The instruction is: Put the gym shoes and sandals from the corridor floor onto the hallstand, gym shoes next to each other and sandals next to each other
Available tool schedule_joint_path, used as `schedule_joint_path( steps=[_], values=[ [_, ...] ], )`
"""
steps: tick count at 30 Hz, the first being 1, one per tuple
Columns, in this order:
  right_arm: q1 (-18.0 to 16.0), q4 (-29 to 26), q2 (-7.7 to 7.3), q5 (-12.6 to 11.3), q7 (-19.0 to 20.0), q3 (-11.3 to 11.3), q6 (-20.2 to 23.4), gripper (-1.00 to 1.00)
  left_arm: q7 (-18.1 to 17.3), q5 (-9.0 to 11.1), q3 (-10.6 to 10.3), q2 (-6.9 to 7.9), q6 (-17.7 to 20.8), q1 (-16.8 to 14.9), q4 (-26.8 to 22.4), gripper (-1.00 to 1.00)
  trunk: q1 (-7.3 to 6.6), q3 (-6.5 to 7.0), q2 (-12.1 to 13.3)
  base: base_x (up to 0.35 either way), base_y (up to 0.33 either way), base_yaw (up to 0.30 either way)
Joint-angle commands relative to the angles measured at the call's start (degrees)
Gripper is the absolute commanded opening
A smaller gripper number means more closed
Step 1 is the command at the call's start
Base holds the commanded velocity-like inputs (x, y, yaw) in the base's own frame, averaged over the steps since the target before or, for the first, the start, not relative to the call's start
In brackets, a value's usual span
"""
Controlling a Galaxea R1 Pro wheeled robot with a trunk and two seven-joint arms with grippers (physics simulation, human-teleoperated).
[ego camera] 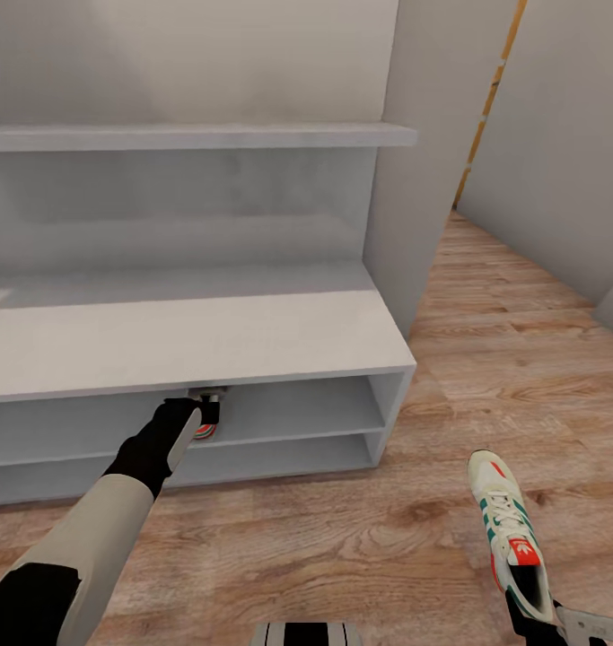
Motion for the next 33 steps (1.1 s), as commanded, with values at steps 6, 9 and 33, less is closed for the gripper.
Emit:
schedule_joint_path(
  steps=[6, 9, 33],
  values=[
    [-0.1, -0.1, 0.05, 0.5, 0.3, -0.3, -0.4, -1.00, 0.4, 0.9, -0.3, 0.10, -0.1, 0.0, 3.3, -1.00, 0.01, -0.05, 0.0, 0.008, 0.000, 0.000],
    [-0.1, -0.1, 0.05, 0.5, 0.3, -0.3, -0.4, -1.00, 0.4, 0.9, -0.3, 0.10, -0.2, 0.0, 3.3, -1.00, 0.01, -0.05, 0.0, 0.001, 0.000, 0.000],
    [-0.1, -0.1, 0.05, 0.6, 0.3, -0.2, -0.4, -1.00, 0.3, 1.3, -0.3, 0.28, -0.3, 0.1, 3.2, 1.00, 0.01, -0.05, 0.0, -0.073, 0.000, 0.000]
  ],
)
